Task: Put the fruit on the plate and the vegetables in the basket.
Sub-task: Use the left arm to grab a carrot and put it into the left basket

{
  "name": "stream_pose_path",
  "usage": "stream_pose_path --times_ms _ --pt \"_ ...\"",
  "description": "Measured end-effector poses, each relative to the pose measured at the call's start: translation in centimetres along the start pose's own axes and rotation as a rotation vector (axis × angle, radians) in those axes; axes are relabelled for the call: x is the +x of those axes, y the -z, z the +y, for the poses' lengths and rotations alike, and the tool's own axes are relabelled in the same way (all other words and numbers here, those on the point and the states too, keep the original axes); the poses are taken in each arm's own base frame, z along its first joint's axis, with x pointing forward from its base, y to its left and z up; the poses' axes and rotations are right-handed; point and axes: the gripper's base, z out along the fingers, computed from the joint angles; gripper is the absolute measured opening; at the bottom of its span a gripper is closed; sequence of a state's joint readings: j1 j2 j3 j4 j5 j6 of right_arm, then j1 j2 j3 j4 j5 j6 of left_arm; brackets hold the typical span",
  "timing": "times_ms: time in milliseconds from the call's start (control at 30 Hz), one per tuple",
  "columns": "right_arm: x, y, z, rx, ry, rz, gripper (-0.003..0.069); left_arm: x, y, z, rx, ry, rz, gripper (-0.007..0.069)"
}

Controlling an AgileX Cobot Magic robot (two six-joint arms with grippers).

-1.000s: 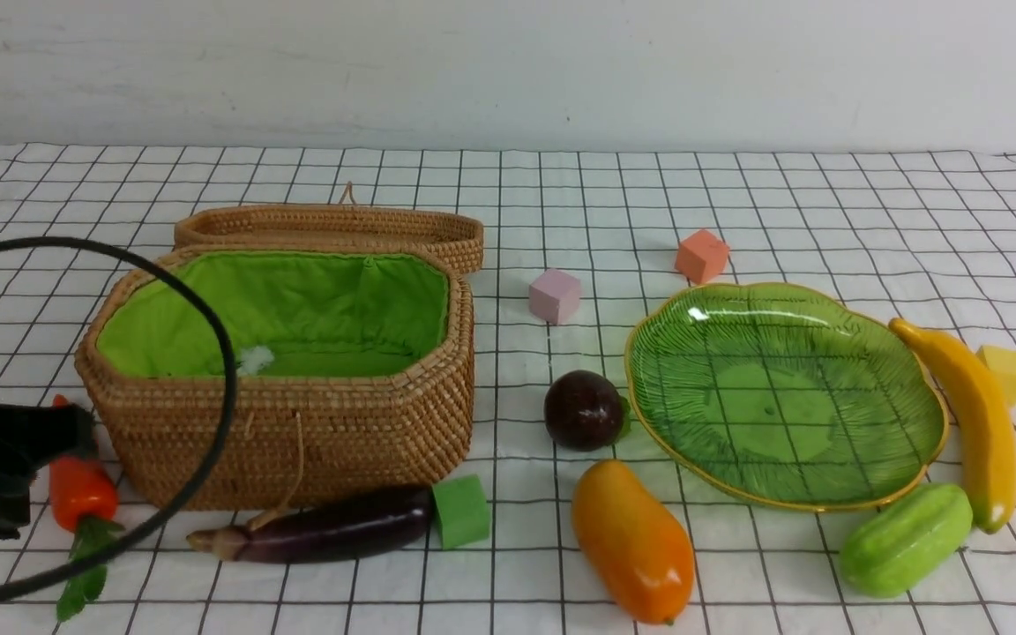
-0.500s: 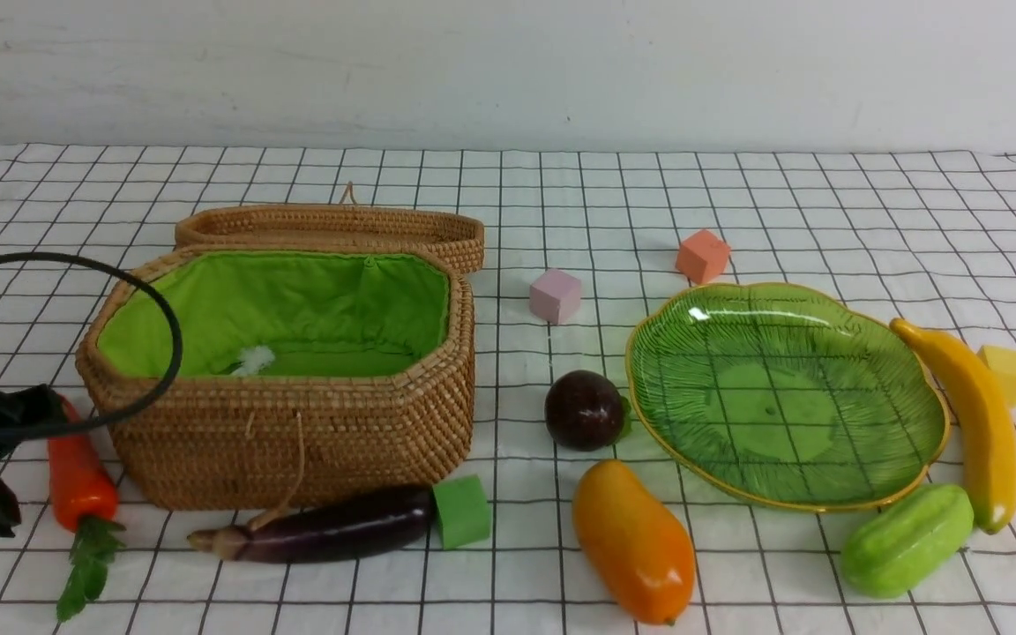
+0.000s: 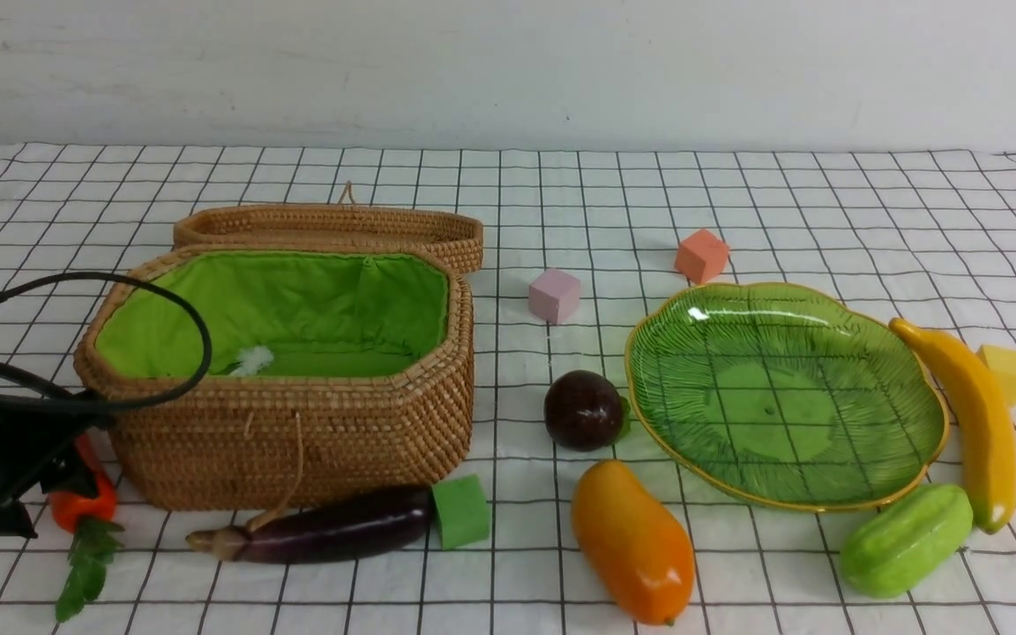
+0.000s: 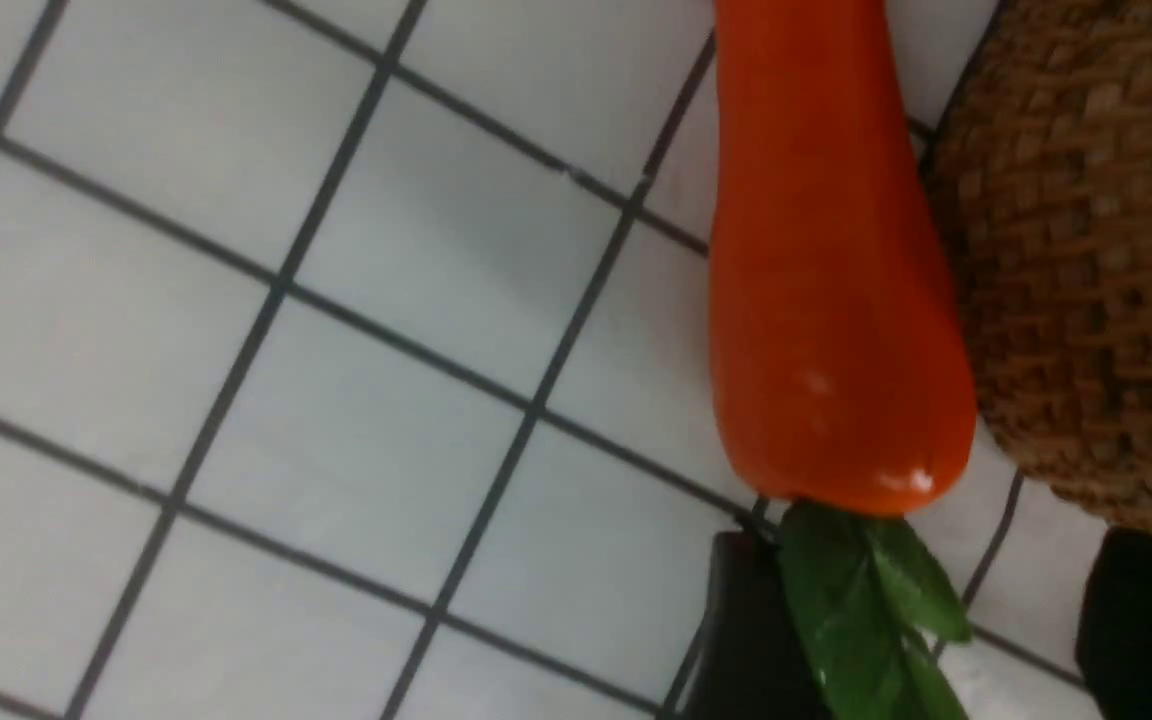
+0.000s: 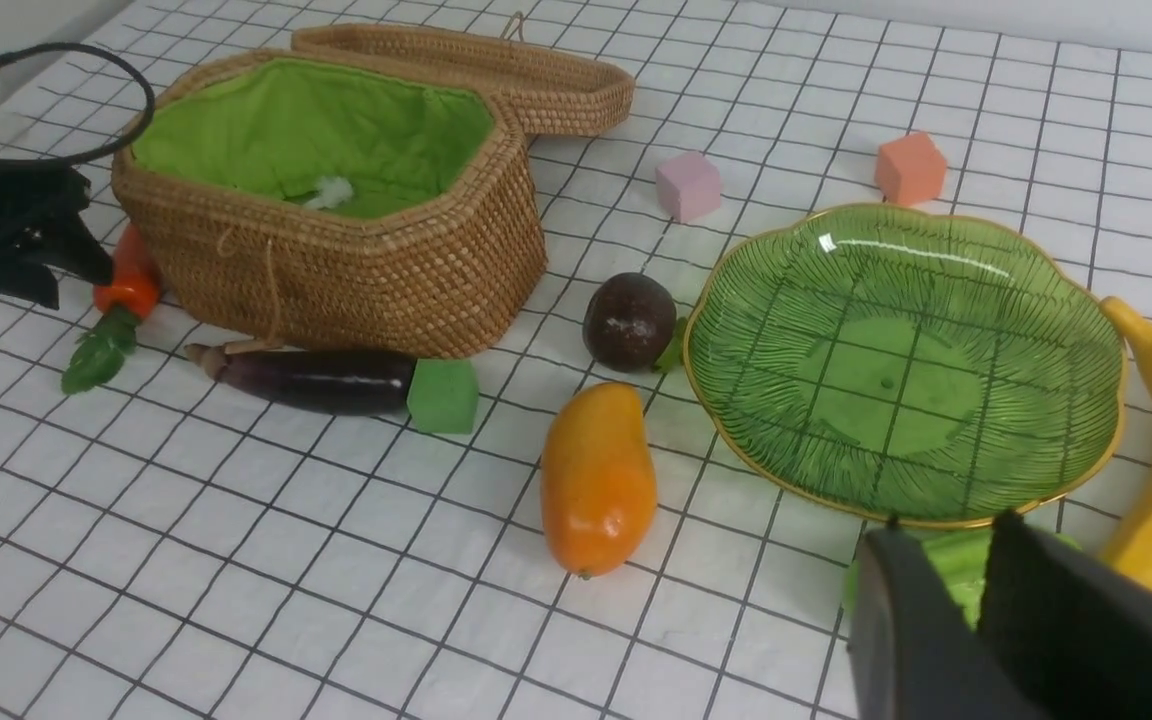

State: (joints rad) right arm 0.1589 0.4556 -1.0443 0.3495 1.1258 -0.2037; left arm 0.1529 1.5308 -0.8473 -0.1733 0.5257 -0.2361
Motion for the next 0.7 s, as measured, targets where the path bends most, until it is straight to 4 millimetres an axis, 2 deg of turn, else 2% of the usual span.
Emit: stream_pose_path --times_ms 100,300,567,700 --pt "0.0 0.0 0.1 -0.010 -0.005 -0.002 0.0151 -0.3 -0.7 0.1 -0.003 -0.003 -0.019 0.0485" --pt "0.0 0.0 0.2 -0.023 -0.011 0.004 0.0152 -0.5 -2.3 0.3 -0.013 -0.007 -0.024 0.0501" --pt "0.0 0.0 0.4 -0.044 -0.020 0.002 0.0152 -0.6 -3.8 0.5 -0.027 -0.022 -0.028 0.0498" --pt "0.0 0.0 0.4 -0.045 -0.020 0.002 0.0152 -0.6 -4.7 0.6 -0.032 -0.024 -0.029 0.0459"
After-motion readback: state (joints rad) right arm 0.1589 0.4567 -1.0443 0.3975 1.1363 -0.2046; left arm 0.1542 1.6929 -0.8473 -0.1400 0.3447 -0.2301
